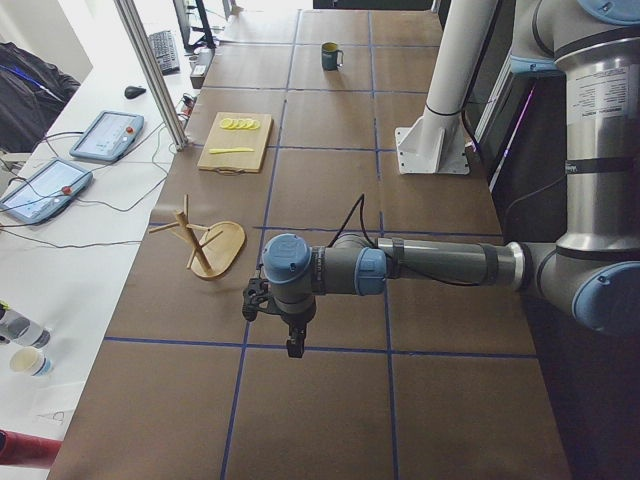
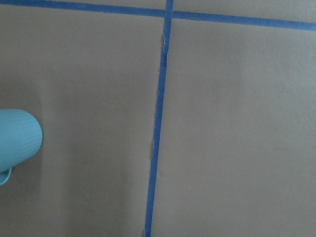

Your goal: Hang cup on storage rack

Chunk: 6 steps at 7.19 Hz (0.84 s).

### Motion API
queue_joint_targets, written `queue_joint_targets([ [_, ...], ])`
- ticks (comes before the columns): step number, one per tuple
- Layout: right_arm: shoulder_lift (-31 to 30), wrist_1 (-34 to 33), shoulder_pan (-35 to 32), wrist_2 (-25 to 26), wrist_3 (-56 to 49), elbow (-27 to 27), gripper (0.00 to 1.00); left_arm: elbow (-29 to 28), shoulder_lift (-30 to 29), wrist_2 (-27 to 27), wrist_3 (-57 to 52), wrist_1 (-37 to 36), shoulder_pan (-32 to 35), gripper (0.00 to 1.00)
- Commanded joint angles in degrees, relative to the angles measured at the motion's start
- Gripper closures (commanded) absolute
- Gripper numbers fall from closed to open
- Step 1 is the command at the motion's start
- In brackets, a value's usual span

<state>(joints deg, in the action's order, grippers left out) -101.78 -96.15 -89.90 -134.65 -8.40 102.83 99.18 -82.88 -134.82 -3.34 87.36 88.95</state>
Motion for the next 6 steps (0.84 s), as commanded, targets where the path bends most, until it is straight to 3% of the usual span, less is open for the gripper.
queue_joint_targets([
  [1, 0.26, 0.00, 0.34, 0.00, 0.22, 0.00, 0.00, 0.13, 0.09, 0.00, -0.08, 0.26, 0.00, 0.00],
  [4, 4.81, 0.17, 1.39, 0.00, 0.13, 1.40, 0.00, -0.65, -0.09, 0.00, 0.09, 0.26, -0.26, 0.00],
  [6, 9.74, 3.05, 8.21, 0.09, 0.13, 1.67, 0.00, -0.92, -0.09, -0.09, 0.00, 0.26, -0.26, 0.00],
])
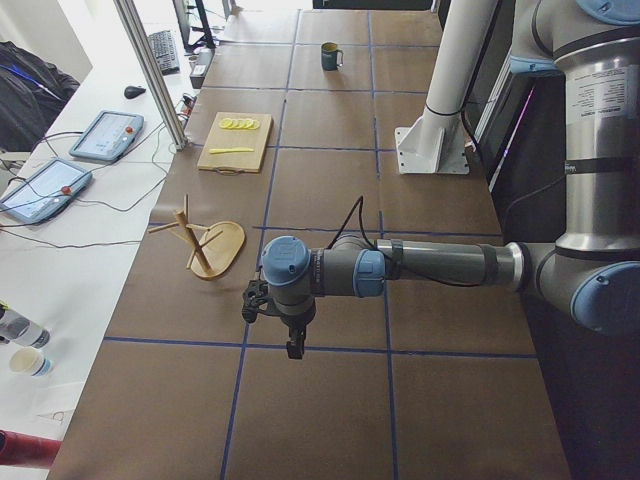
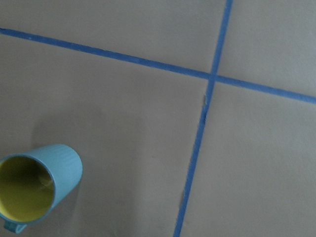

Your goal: Hang cup on storage rack

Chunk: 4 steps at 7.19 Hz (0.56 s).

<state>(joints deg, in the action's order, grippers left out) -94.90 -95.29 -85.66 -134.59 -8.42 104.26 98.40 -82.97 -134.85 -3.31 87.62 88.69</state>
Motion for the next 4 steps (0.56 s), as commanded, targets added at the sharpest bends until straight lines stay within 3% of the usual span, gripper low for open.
queue_joint_targets([
  [1, 2.87, 8.65, 6.97, -0.05, 0.33, -0.02, 0.00, -0.13, 0.09, -0.07, -0.03, 0.00, -0.01, 0.00],
  [4, 2.87, 12.49, 14.36, 0.29, 1.38, -0.02, 0.00, -0.13, 0.00, -0.07, -0.12, 0.00, -0.18, 0.00],
])
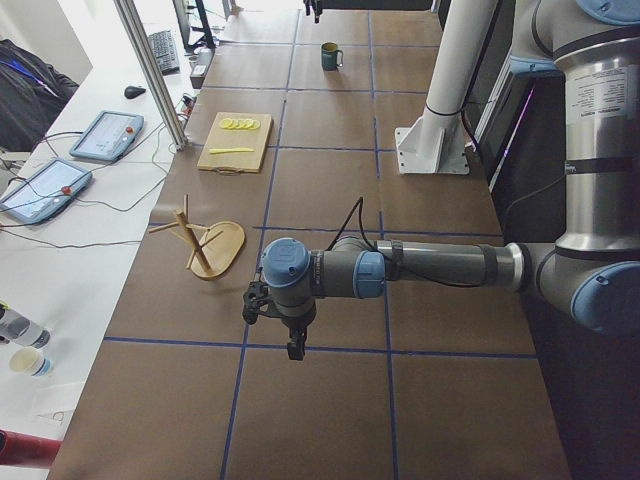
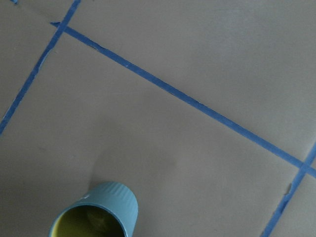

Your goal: Hang cup on storage rack

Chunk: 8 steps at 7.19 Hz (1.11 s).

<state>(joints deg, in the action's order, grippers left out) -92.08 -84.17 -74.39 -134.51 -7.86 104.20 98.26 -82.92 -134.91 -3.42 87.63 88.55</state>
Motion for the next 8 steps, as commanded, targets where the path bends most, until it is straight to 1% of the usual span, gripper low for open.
queue_joint_targets([
  [1, 0.06, 1.38, 4.77, 0.30, 2.49, -0.05, 0.00, 0.08, -0.04, 0.00, -0.01, 0.00, -0.05, 0.00],
  [2, -0.29, 1.38, 5.91, 0.47, 3.37, -0.14, 0.00, 0.08, -0.04, 0.00, -0.01, 0.09, -0.05, 0.00],
  [4, -0.47, 1.29, 9.42, 3.44, 6.61, -1.27, 0.00, 0.08, -0.04, 0.00, -0.01, 0.00, -0.13, 0.00],
  [8, -0.47, 1.38, 11.81, 3.72, 6.99, -4.96, 0.00, 0.08, -0.04, 0.00, -0.01, 0.00, -0.13, 0.00],
])
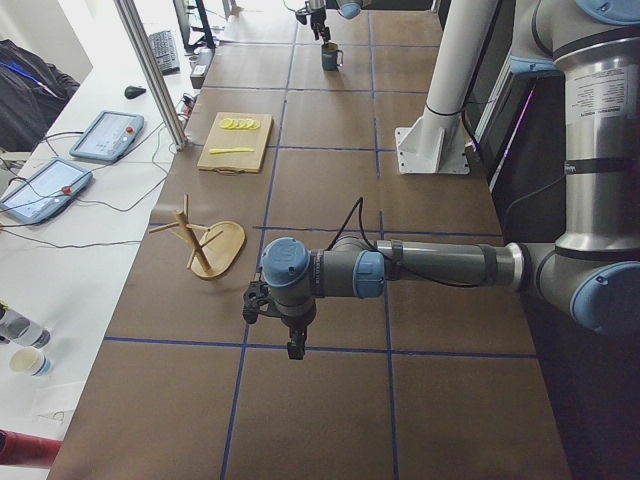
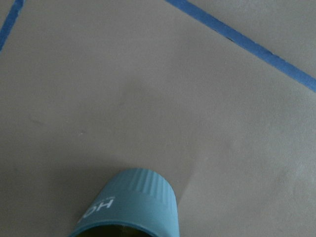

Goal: Hang cup on storage rack
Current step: 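Lower the right gripper onto the teal mug and grasp its rim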

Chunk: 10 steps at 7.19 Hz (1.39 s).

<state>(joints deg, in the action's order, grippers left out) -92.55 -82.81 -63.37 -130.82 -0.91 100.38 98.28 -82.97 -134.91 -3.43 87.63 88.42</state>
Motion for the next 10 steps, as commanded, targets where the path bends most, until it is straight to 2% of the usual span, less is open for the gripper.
queue_joint_targets([
  [1, 0.00, 0.02, 1.75, 0.04, 0.03, -1.85, 0.00, 0.07, 0.00, 0.00, 0.00, 0.09, 0.00, 0.00],
  [3, 0.00, 0.81, 2.72, 0.13, -0.06, -2.29, 0.04, -0.02, 0.00, 0.00, 0.00, 0.00, 0.00, 0.00],
  [4, 0.00, 0.81, 2.81, 0.13, -0.06, -2.38, 0.16, -0.02, 0.00, 0.00, 0.00, 0.00, 0.00, 0.00],
  [5, 0.26, 0.81, 2.90, 0.22, -0.14, -2.47, 0.59, -0.02, 0.09, 0.00, 0.00, 0.00, 0.00, 0.00],
  [6, 0.78, 0.81, 3.07, 2.65, -0.23, -2.47, 0.94, -0.02, 0.09, 0.00, 0.00, 0.00, 0.00, 0.00],
  [7, 0.79, 0.81, 3.08, 3.46, -0.06, -2.47, 1.00, -0.10, 0.09, 0.00, 0.00, 0.00, 0.00, 0.00],
  [10, 0.79, 0.81, 3.08, 3.56, 0.21, -2.21, 1.00, -0.02, 0.09, 0.00, 0.00, 0.00, 0.00, 0.00],
])
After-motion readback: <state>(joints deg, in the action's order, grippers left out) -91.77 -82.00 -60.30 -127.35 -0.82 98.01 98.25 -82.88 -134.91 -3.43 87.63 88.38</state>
